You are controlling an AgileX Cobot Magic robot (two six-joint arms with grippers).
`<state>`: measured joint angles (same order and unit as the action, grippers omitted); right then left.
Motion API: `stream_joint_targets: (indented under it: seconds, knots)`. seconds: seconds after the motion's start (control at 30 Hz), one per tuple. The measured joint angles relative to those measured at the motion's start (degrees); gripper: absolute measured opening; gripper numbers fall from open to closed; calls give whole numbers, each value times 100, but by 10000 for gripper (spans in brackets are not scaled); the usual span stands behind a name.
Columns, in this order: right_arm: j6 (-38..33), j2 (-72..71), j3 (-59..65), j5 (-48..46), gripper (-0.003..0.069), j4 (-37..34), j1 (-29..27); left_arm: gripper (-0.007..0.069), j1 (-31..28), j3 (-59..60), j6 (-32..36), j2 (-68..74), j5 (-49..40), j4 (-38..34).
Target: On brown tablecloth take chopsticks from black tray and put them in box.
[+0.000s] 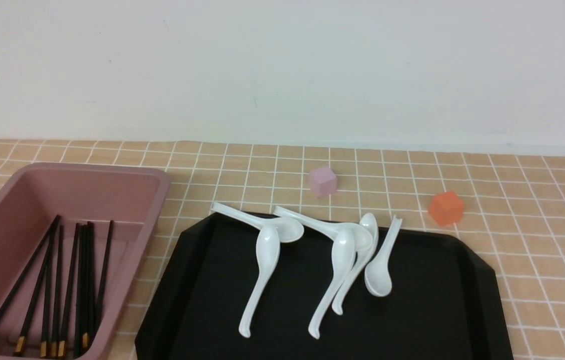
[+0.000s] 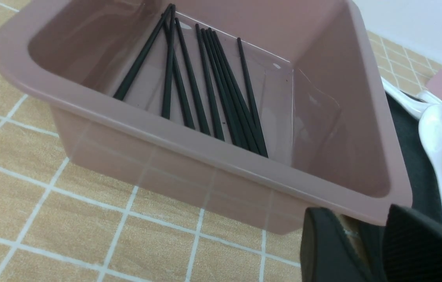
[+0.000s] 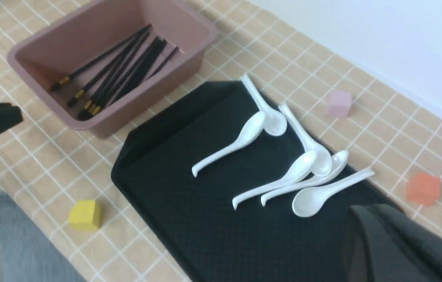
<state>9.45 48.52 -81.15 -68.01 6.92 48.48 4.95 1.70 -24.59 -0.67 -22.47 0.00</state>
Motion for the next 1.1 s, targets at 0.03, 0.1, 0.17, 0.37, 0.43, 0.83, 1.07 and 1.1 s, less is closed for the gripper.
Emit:
stream_joint_targets:
  seconds: [0.03,0.1,0.17,0.37,0.43,0.83,1.07,1.1]
  knots:
    - [0,-248,260,222,-13,0,0,238,0,0,0,0,0,0]
    - [-6,-1110,1285,1265,-13,39,0,238,0,0,0,0,0,0]
    - [-54,-1737,2226,2301,-11,39,0,238,0,0,0,0,0,0]
    - [-111,-2402,4160,4491,-8,39,0,238,0,0,0,0,0,0]
    - [-120,-2408,4790,5348,-8,39,0,238,0,0,0,0,0,0]
    - [-128,-2408,6190,6215,-1,45,0,239,0,0,0,0,0,0]
    - [-128,-2408,6657,6166,3,50,0,239,0,0,0,0,0,0]
    - [-128,-2408,6662,6159,3,56,0,239,0,0,0,0,0,0]
